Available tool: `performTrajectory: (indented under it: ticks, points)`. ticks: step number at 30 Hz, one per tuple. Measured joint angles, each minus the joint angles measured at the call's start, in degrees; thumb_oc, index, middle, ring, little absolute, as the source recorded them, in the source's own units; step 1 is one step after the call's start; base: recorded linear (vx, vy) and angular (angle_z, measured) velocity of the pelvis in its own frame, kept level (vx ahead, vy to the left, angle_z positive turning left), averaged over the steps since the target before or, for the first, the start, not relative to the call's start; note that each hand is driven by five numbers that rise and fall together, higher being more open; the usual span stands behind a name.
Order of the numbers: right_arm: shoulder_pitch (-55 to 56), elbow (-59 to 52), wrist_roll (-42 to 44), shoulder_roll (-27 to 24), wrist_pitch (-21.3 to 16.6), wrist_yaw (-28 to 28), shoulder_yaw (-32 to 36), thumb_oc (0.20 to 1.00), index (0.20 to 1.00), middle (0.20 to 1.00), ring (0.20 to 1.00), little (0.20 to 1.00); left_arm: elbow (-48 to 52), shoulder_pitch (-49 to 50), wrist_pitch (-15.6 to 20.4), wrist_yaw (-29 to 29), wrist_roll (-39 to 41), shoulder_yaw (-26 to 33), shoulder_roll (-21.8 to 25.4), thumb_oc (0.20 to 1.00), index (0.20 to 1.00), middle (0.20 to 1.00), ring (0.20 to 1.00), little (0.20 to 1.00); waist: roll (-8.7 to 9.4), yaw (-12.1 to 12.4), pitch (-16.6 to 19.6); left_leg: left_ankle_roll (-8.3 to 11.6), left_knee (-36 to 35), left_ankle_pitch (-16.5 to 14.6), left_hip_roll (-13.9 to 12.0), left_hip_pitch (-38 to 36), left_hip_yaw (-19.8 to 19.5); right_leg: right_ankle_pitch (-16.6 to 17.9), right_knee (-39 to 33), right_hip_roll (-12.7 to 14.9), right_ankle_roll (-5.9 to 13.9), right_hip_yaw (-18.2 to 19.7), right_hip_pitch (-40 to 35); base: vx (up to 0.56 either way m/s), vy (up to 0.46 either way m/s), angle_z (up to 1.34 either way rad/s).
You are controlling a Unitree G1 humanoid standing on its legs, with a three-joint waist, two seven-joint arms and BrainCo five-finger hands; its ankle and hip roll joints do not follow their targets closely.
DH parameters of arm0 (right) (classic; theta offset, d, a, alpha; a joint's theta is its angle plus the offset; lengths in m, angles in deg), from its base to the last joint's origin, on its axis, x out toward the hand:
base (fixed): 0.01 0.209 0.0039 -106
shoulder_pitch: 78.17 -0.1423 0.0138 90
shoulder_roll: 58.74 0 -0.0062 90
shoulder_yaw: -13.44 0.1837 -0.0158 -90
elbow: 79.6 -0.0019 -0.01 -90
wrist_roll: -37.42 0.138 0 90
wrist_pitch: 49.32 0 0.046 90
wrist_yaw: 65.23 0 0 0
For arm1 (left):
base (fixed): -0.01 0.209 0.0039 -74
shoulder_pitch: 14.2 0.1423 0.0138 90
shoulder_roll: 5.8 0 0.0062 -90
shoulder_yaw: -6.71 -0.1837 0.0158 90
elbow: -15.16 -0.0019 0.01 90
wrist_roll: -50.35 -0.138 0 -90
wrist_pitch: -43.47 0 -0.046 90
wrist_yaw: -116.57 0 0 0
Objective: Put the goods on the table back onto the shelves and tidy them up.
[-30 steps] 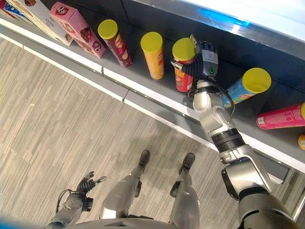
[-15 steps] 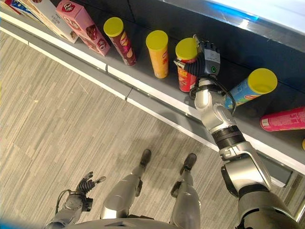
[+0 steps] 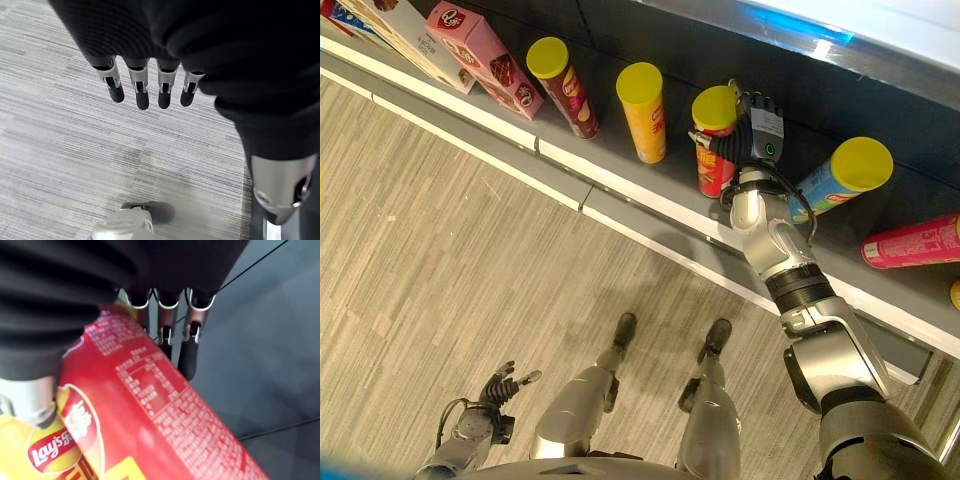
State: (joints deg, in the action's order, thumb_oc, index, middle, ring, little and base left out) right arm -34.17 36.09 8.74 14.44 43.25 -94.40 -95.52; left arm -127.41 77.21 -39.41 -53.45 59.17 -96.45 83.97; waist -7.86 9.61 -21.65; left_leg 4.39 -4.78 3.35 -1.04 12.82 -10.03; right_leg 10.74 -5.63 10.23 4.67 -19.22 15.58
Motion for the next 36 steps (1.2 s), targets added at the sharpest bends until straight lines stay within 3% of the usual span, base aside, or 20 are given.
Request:
performTrajectory:
  ticks: [4,36]
  points:
    - [0.0,0.0,0.0,0.0,0.0,0.0,-2.0,0.2,0.2,0.2,0.2,0.2,0.0,0.0,0.1,0.1,0.0,0.0,0.0,1.0,1.0,1.0,1.0,1.0,-0.94,0.0,0.6,0.0,0.0,0.0,0.0,0.0,0.0,0.0,0.0,0.0,-0.01,0.0,0.0,0.0,0.0,0.0]
    - [-3.5,2.9,0.4,-1.5,0.0,-0.4,-2.3,0.2,0.2,0.2,0.2,0.2,-1.7,-0.1,0.3,0.9,0.0,-0.1,0.0,1.0,1.0,1.0,1.0,1.0,-0.96,0.1,0.6,0.05,-0.1,0.2,0.0,1.0,0.0,0.1,0.0,-0.1,-0.06,0.0,1.1,0.0,0.0,0.0]
